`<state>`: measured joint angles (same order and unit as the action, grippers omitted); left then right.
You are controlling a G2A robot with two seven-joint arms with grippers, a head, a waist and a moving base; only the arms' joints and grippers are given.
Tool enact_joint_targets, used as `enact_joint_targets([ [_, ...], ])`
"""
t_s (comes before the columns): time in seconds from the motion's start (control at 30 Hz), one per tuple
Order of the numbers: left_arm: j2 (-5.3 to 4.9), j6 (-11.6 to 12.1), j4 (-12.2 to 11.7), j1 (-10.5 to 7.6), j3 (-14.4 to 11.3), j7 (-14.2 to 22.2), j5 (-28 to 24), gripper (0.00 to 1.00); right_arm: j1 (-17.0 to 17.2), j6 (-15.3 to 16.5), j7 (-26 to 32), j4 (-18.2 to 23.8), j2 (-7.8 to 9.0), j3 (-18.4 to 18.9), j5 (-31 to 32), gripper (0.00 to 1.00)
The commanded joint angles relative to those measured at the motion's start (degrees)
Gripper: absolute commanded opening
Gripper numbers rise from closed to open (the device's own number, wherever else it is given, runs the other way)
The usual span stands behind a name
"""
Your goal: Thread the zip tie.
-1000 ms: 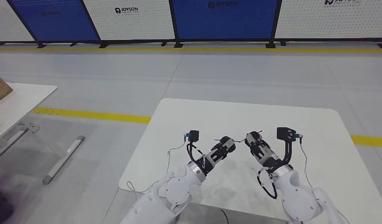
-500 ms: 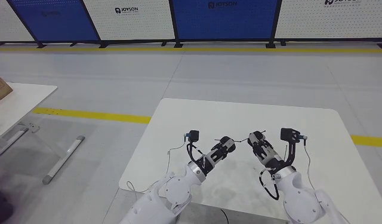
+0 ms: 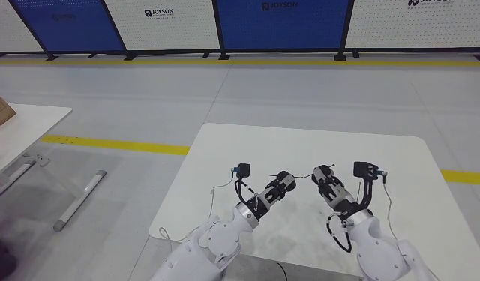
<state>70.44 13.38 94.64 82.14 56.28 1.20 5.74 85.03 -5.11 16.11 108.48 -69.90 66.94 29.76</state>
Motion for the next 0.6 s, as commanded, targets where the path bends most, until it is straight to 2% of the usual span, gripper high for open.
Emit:
enact_joint_targets([
  [0.0, 0.0, 0.0, 0.0, 0.0, 0.0, 0.0, 0.0, 0.0, 0.16, 0.19, 0.15, 0.08, 0.01, 0.21, -0.03, 0.0],
  [0.57, 0.0, 0.0, 0.0, 0.0, 0.0, 0.0, 0.0, 0.0, -1.16, 0.42, 1.32, -1.52, -0.4, -0.38, -0.26, 0.0],
])
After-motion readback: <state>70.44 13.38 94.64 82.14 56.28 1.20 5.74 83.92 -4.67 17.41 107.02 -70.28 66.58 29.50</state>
